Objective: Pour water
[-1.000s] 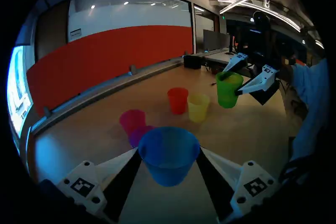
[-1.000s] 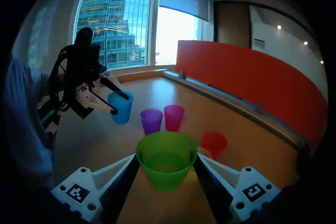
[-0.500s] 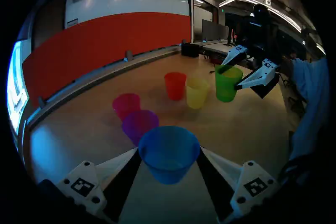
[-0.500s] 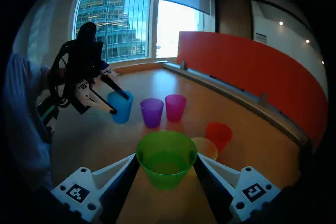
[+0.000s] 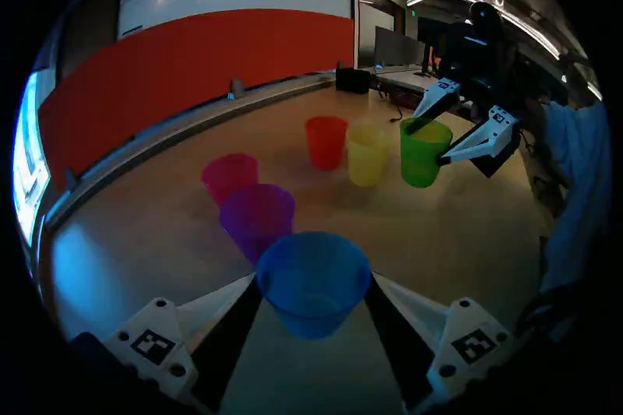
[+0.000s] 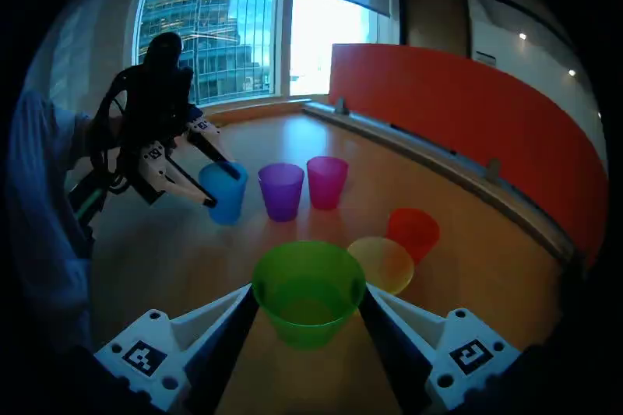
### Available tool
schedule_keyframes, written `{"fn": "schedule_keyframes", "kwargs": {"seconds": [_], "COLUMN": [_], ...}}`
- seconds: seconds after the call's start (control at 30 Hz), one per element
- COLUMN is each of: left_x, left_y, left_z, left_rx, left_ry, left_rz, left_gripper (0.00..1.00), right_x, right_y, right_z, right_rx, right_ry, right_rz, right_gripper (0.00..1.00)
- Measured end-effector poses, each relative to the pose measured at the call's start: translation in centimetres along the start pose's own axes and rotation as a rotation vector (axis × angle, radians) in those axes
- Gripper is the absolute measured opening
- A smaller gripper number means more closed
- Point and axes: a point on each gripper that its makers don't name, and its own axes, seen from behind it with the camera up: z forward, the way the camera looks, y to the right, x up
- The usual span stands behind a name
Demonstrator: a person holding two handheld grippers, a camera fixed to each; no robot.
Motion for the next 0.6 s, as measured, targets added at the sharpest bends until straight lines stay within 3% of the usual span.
{"fn": "schedule_keyframes", "kwargs": {"seconds": [0.6], "left_x": [-1.0], "left_y": [0.0], "left_z": [0.9], "left_rx": [-0.014], "left_ry": [-0.006], "left_rz": [-0.013], "left_gripper": [0.88], "right_x": [-1.1], "right_y": [0.2], "right_z": [0.7], "right_rx": [-0.009], "right_ry": [-0.014], "right_rz": [0.009], "right_gripper": [0.90]}}
